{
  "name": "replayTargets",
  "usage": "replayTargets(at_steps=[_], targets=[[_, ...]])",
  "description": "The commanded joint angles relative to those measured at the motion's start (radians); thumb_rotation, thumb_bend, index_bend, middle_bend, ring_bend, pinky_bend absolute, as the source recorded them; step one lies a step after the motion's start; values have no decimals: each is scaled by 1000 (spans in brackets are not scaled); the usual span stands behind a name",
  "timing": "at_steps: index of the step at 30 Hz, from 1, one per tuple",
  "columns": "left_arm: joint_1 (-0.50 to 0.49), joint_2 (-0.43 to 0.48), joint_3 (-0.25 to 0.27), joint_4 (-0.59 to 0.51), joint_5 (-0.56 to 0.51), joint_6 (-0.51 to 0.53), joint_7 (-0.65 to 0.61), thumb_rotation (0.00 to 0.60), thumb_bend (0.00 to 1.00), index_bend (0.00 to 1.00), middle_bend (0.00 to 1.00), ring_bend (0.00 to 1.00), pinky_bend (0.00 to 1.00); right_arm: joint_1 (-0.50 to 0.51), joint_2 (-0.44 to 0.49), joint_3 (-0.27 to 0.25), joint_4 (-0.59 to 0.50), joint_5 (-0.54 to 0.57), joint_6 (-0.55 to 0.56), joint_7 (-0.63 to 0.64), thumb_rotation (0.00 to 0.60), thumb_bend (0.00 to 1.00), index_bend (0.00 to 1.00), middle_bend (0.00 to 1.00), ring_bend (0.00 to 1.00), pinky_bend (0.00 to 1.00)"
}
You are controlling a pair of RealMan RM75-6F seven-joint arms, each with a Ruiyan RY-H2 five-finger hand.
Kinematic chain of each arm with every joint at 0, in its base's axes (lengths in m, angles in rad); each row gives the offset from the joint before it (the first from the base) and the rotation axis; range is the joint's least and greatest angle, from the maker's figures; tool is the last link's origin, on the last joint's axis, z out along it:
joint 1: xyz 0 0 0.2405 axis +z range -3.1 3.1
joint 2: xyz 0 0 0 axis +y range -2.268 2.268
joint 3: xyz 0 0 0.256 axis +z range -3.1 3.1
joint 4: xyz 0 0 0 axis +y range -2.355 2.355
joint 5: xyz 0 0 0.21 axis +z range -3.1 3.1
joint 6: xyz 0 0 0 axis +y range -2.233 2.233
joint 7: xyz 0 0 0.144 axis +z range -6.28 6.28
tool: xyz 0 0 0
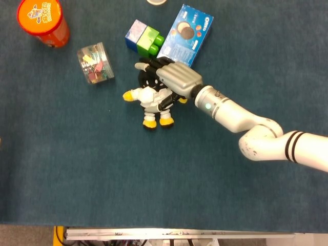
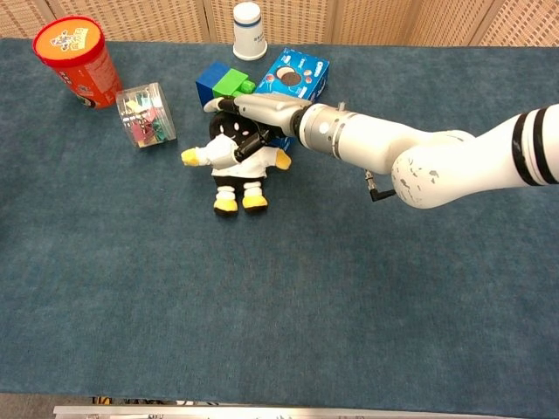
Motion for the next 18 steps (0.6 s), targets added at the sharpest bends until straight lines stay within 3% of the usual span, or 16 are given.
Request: replayTargets(at_steps=[1,9,18], targets=[[1,0,-1,1,0,1,-2,600,222,100,167,135,70,-17,21,-11,-35,-21,24,10,277,0,0,0,0,0],[-1,-4,-1,10,1,-6,-8,600,222,100,167,134,70,-29,53,-11,-85,-38,60,17,279,0,0,0,0,0],[7,-2,-2,20,-10,0,-18,600,222,100,167,135,70,24,-27,6,33,-4,5,36,279,0,0,0,0,0]])
